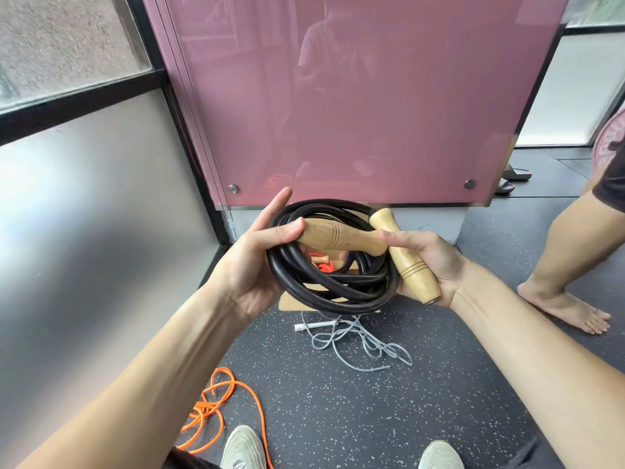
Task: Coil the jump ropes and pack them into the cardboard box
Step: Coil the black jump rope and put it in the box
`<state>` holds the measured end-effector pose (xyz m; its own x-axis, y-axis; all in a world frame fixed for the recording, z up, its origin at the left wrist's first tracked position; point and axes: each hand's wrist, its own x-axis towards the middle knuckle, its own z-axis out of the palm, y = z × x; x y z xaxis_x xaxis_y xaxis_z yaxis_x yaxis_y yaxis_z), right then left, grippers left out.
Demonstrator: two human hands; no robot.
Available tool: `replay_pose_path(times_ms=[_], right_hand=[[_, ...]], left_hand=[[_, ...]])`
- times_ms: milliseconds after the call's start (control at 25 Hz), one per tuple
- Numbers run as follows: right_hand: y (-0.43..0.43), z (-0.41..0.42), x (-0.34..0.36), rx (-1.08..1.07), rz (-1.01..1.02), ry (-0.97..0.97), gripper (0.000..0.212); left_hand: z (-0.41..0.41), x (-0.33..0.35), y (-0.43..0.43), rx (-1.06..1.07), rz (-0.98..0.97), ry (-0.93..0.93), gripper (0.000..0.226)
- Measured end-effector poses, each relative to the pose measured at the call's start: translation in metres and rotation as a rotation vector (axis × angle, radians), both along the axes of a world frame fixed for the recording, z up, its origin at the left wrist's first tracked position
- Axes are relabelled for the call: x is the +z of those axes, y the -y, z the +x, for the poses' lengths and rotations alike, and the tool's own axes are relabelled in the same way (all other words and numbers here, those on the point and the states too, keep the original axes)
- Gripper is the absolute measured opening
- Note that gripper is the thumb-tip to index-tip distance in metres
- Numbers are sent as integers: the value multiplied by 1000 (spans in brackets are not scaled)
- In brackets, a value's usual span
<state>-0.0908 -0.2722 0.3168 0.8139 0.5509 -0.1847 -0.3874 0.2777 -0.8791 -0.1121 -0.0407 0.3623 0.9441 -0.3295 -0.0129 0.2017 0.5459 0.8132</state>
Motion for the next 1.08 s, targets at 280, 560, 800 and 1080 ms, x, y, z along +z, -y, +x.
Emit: replay_pose_path(times_ms=[280,560,800,1080], right_hand=[[-15,-2,3,-130,-121,-26,55],[-25,6,-4,-159,-236,41,79],[-20,29,5,-296,-365,168,62],[-1,146,-82,-487,-444,70,79]], left_hand=[[13,-14,-29,-108,105,-101,77],[1,-28,-41,-153,397,29,43],[41,-46,-37,-16,406,101,46],[185,-136,-1,82,420,-14,52]])
